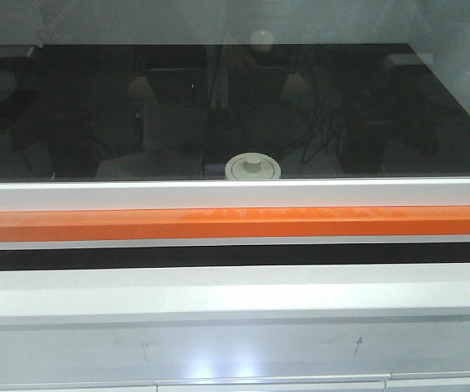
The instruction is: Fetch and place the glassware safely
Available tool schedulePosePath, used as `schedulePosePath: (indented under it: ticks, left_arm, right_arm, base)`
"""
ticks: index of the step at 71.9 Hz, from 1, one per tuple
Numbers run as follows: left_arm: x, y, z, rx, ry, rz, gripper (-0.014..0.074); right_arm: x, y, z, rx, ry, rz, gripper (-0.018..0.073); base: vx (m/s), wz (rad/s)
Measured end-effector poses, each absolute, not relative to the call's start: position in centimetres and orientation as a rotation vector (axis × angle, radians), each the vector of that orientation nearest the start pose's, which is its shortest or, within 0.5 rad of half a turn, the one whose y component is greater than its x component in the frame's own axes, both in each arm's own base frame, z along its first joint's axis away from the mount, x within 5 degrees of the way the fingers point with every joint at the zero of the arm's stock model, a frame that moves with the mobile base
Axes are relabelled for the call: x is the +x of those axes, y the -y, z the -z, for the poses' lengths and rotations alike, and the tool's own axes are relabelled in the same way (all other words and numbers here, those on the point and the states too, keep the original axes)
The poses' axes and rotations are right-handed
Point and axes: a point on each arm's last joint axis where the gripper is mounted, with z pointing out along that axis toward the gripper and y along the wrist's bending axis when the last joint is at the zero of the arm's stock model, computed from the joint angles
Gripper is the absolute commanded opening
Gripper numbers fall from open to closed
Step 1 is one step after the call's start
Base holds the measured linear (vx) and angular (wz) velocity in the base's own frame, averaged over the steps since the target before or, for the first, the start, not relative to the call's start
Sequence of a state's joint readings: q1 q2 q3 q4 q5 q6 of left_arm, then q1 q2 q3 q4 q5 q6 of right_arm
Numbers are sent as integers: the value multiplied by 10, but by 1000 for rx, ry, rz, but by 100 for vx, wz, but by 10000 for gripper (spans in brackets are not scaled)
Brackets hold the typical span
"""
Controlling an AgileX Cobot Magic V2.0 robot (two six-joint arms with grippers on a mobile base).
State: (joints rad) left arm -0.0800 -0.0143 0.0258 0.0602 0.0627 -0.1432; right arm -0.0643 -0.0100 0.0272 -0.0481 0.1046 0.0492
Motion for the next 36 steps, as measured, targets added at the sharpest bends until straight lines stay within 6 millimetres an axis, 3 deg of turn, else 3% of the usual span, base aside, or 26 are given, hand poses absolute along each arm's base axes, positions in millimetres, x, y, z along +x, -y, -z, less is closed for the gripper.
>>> schedulePosePath:
  ticks: [36]
  left_arm:
    - [56,4,-200,-5,-1559,126,-7]
  right_arm:
    - [57,4,-195,57,-1605,53,-8]
  base:
    - [0,0]
